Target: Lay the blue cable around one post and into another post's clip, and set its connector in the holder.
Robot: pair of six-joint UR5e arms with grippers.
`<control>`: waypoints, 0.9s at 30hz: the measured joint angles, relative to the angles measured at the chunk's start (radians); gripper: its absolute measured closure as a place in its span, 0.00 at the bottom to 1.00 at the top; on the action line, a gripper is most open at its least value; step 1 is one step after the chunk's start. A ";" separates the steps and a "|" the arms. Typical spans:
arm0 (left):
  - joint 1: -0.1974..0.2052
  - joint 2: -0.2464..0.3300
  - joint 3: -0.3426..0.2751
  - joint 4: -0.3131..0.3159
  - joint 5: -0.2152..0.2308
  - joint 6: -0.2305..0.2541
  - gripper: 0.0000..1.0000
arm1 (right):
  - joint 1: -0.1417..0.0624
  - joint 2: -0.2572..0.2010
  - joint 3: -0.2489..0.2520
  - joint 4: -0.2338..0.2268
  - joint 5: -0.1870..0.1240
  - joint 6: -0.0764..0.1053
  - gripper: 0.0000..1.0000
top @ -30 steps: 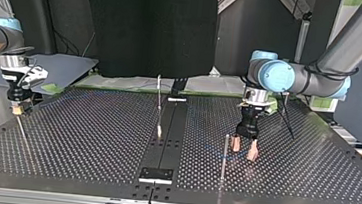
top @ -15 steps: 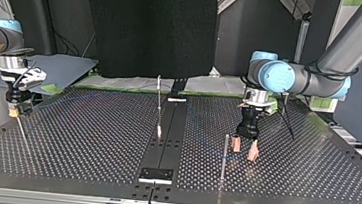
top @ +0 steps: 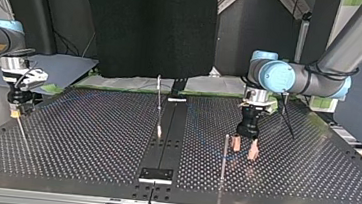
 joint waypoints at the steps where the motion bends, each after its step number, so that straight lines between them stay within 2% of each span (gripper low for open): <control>1: 0.000 0.000 0.000 -0.003 0.000 0.000 0.00 | 0.000 0.000 0.000 0.000 0.000 0.001 0.00; 4: -0.003 0.000 0.000 -0.012 0.003 -0.007 0.00 | 0.000 0.000 0.000 0.000 0.002 0.004 0.00; 11: -0.007 0.018 0.000 -0.021 0.025 -0.067 0.00 | 0.000 0.000 0.001 0.000 0.002 0.005 0.00; 17: -0.004 0.058 0.000 -0.060 0.010 -0.106 0.00 | 0.000 0.000 0.000 0.000 0.002 0.005 0.00; 22: -0.001 0.067 0.000 -0.098 -0.013 -0.098 0.00 | 0.000 0.000 0.000 0.000 0.001 0.005 0.00; 27: -0.005 0.068 0.000 -0.137 -0.025 -0.061 0.00 | 0.000 0.000 0.000 0.000 0.002 0.005 0.00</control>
